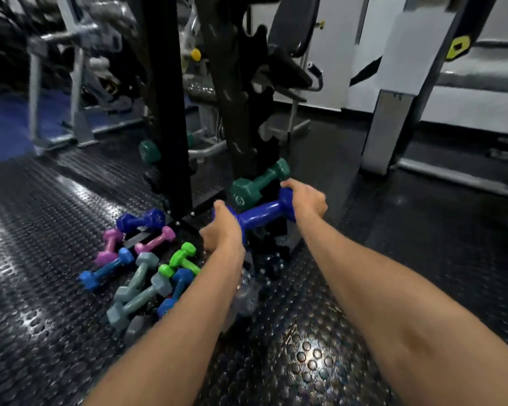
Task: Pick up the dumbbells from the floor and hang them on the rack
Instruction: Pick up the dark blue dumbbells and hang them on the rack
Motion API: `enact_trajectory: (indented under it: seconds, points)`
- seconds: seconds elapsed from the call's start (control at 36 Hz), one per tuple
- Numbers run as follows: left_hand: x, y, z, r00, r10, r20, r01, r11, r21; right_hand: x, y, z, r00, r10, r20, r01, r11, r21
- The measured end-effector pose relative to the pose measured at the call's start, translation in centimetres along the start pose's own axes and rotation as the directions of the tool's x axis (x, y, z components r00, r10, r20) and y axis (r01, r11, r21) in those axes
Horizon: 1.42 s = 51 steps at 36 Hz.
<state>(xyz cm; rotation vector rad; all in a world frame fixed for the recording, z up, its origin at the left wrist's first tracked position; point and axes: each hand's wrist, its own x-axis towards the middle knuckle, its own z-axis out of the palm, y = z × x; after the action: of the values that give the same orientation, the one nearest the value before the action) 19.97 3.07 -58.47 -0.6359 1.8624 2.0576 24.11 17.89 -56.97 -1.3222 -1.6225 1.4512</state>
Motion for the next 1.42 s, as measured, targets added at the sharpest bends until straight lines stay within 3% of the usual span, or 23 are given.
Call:
enact_trajectory:
  seconds: [0.25, 0.42, 0.58, 0.86, 1.06, 1.22, 1.33, 1.42]
  points:
    - [-4.3, 10.4, 4.6, 0.986, 0.154, 0.061, -0.144, 0.978, -0.151, 1.8, -10.6, -1.1, 0.998, -0.063, -0.009, 0.063, 0.969, 0.240]
    - [-4.9, 12.4, 7.3, 0.971, 0.225, 0.074, -0.213, 0.966, -0.146, 4.0, -14.2, 0.3, 0.995, -0.044, 0.086, 0.009, 0.927, 0.374]
    - [-2.9, 14.0, 9.0, 0.970, 0.242, 0.012, -0.238, 0.963, -0.123, 6.6, -15.0, 2.8, 0.990, -0.037, 0.133, -0.017, 0.922, 0.386]
    - [0.4, 11.4, 9.6, 0.949, 0.307, -0.066, -0.312, 0.946, -0.084, 8.6, -13.9, 5.4, 0.985, -0.159, -0.072, 0.174, 0.910, 0.377]
    - [-0.5, 11.5, 13.0, 0.919, 0.390, -0.059, -0.392, 0.919, -0.044, 10.7, -14.4, 4.7, 0.970, -0.105, -0.219, 0.195, 0.875, 0.444]
    - [0.4, 11.8, 14.8, 0.925, 0.344, -0.158, -0.359, 0.931, -0.072, 12.6, -15.1, 5.7, 0.987, -0.147, 0.071, 0.108, 0.913, 0.394]
    - [3.4, 11.8, 13.7, 0.951, 0.237, -0.198, -0.261, 0.960, -0.103, 13.8, -14.2, 8.4, 0.968, -0.148, 0.204, 0.062, 0.924, 0.377]
    - [4.1, 11.2, 14.0, 0.932, 0.308, -0.190, -0.325, 0.943, -0.067, 14.7, -12.8, 9.7, 0.957, -0.164, 0.241, 0.069, 0.931, 0.359]
